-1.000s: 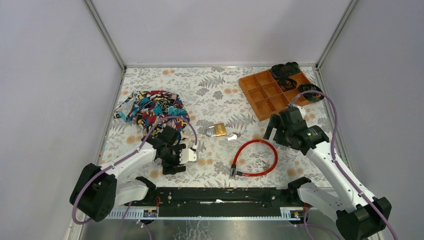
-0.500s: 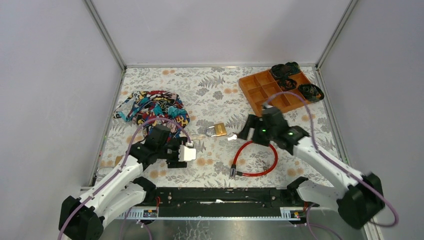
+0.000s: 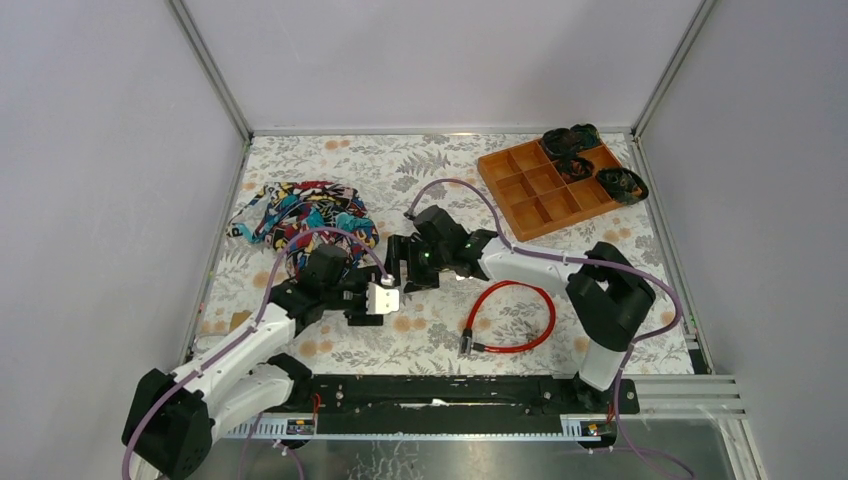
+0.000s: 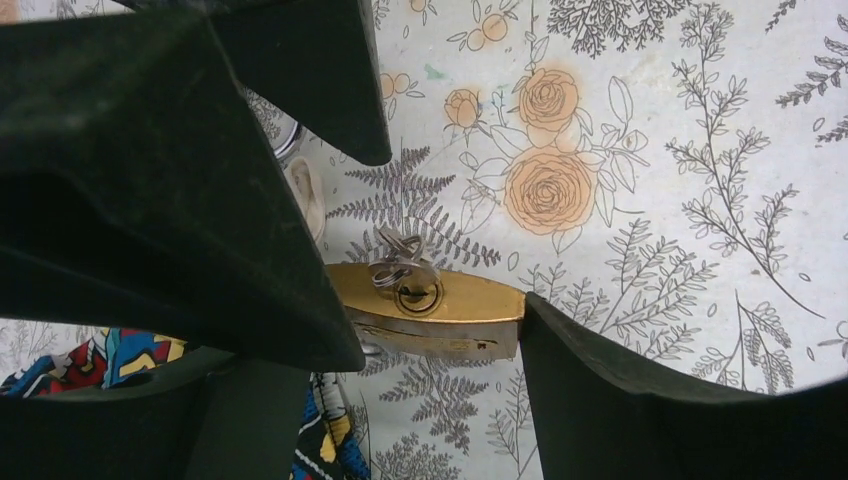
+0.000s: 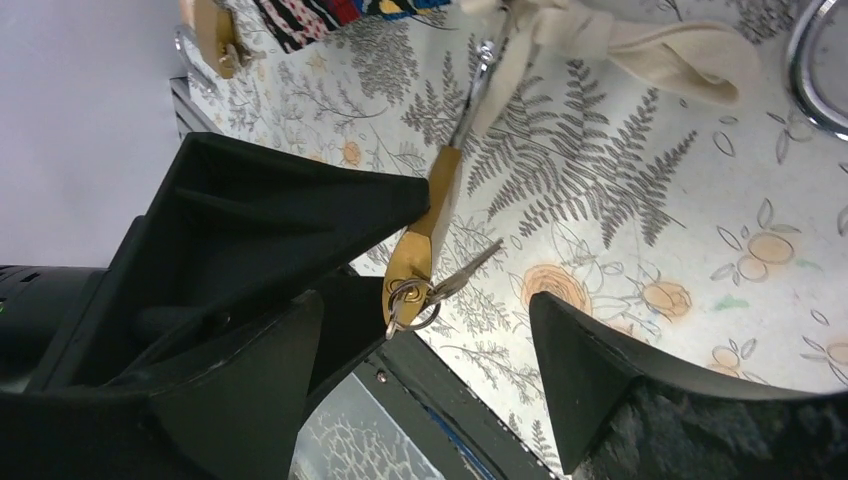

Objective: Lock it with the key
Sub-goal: Pick up the lock from the center of the board.

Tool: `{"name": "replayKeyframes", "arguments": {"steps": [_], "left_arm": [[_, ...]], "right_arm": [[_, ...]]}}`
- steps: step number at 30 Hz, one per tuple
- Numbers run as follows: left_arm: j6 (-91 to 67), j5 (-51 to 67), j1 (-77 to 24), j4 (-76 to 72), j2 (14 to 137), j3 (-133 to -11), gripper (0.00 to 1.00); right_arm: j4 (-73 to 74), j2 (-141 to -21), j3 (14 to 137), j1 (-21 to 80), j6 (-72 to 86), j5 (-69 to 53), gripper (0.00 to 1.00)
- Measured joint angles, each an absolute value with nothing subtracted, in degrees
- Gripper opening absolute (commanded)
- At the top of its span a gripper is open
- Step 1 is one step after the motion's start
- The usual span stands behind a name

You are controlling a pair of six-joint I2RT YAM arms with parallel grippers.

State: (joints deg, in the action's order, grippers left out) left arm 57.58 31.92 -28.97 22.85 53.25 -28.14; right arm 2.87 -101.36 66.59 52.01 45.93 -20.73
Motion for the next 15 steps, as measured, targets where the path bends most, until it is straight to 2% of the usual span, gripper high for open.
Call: {"name": "replayKeyframes", "arguments": {"steps": [5, 10, 15], "left_arm": [[55.72, 31.92, -29.21, 18.50, 56.31, -27.59, 0.00], [50.39, 30.02, -29.21, 14.06, 60.03, -27.59, 0.00], [45.19, 28.23, -29.47, 8.56, 61.43, -27.59, 0.00]], "right_arm": [[8.51, -102.91, 69.58, 51.55, 46.87, -20.45, 0.80], [12.05, -106.19, 73.12, 51.31, 49.15, -20.38, 0.66], [10.37, -106.74, 73.06, 51.40, 54.13, -18.37, 0.71]]}}
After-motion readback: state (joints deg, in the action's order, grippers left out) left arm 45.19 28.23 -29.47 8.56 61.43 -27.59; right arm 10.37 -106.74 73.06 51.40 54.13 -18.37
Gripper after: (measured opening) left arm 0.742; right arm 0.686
